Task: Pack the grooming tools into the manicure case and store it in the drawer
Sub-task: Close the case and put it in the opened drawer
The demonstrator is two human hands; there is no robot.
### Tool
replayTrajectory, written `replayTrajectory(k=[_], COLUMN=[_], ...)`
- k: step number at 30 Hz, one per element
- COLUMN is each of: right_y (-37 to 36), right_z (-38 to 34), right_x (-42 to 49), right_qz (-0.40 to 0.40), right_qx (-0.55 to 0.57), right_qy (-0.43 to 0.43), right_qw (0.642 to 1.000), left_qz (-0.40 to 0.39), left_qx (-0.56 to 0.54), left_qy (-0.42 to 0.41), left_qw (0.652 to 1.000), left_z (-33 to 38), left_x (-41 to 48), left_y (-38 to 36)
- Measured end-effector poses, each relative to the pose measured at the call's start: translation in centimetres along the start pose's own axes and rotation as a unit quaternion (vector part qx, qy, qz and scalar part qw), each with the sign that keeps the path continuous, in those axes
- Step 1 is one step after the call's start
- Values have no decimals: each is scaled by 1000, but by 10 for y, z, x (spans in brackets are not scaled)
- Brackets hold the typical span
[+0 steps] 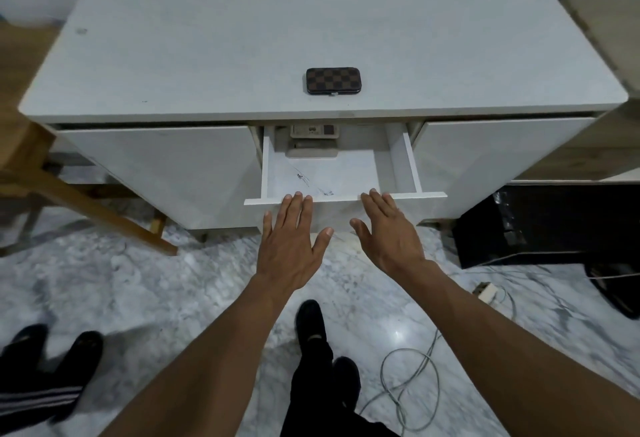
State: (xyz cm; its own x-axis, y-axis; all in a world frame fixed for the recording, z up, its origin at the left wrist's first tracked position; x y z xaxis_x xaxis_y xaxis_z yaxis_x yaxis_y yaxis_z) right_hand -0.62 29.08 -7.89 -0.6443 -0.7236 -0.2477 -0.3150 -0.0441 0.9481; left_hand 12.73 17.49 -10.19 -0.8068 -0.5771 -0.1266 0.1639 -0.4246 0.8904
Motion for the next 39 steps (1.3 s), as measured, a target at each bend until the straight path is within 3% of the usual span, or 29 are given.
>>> replayTrajectory(k=[12,23,33,39], right_y=[-9,15,104,143], right_z=[-4,-10,-38,-61], right_x=[-42,-36,60,145], right_qz=[5,-39,23,57], right_qx=[-1,-25,-26,-17], right_qy=[-17,-9,-38,-29], right_qw=[1000,999,999,998], left_qz=[9,-43,60,63], left_qx=[-14,34,28,14], left_qy=[6,1,-49,-38], left_qw=[1000,999,997,997], left_z=[7,16,-12,-33], left_x=[-43,-33,83,162], left_y=[-9,19,108,141])
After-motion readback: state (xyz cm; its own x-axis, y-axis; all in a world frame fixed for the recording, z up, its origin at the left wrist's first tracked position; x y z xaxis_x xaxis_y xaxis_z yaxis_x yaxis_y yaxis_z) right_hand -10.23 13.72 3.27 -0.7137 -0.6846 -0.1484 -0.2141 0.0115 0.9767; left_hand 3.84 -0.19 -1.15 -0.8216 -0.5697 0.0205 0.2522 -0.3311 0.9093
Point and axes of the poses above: each hand's wrist, its own x-axis towards the middle knuckle, its own y-axis out of the back of the hand, z = x × y, the point moved 4 cm from there along x, towards the middle knuckle, and after that the axes turned 8 degrees about -x, right-handed, at the moved point
